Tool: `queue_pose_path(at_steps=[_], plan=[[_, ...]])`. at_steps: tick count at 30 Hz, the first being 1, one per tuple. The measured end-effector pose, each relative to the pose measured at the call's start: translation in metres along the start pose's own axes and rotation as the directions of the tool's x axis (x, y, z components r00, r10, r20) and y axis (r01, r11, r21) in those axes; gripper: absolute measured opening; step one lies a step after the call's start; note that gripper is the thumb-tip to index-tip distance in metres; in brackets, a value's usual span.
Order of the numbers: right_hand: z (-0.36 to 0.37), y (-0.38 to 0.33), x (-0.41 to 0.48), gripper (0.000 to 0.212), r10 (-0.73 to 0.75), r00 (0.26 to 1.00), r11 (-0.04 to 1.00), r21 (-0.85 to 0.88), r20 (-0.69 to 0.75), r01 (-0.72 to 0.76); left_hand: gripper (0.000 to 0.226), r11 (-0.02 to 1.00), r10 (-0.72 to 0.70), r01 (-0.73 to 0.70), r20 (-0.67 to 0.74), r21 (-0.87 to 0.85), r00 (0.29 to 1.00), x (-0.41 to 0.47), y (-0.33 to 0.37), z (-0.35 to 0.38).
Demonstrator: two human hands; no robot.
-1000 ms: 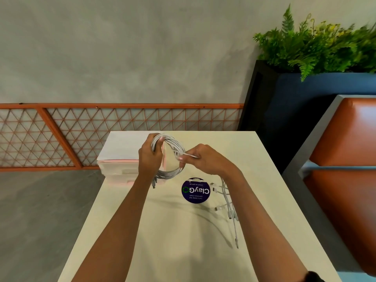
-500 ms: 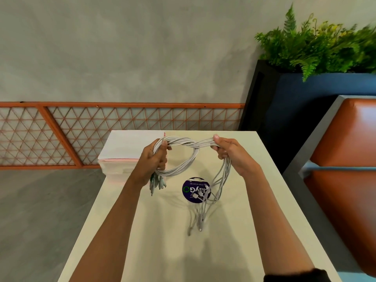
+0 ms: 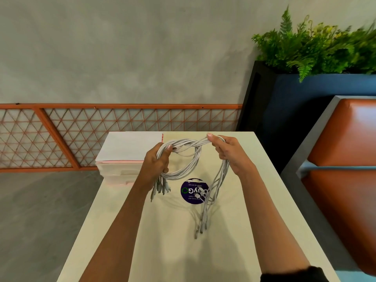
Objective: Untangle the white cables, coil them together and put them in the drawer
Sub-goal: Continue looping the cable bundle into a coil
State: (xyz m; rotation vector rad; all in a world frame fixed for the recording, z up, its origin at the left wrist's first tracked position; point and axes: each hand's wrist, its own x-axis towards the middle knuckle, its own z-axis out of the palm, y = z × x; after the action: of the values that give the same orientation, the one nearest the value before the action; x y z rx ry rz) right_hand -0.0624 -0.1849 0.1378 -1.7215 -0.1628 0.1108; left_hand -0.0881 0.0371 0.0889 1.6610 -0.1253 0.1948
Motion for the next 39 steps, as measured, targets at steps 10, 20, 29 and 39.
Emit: queue_pose_path(at_steps=[10, 20, 29, 39], plan=[[-0.005, -0.009, -0.014, 0.052, -0.010, 0.965, 0.948, -0.304, 0.261, 0.092, 0.021, 0.990, 0.111, -0.079, -0.290, 0.118, 0.951, 0.006, 0.014, 0.004], [0.049, -0.014, -0.021, 0.040, 0.022, 0.914, 0.781, -0.578, 0.404, 0.236, 0.023, 0.916, 0.305, -0.162, -0.376, 0.366, 0.875, 0.008, 0.001, 0.017], [0.007, -0.023, -0.011, 0.048, -0.115, 0.990, 0.982, -0.139, 0.077, 0.124, 0.021, 0.996, 0.085, -0.082, -0.222, 0.023, 0.971, 0.001, 0.001, 0.001], [-0.012, -0.007, 0.003, 0.044, 0.004, 1.000, 1.000, 0.023, -0.026, -0.003, 0.046, 0.918, -0.202, 0.300, 0.347, -0.258, 0.916, -0.002, 0.004, -0.013]])
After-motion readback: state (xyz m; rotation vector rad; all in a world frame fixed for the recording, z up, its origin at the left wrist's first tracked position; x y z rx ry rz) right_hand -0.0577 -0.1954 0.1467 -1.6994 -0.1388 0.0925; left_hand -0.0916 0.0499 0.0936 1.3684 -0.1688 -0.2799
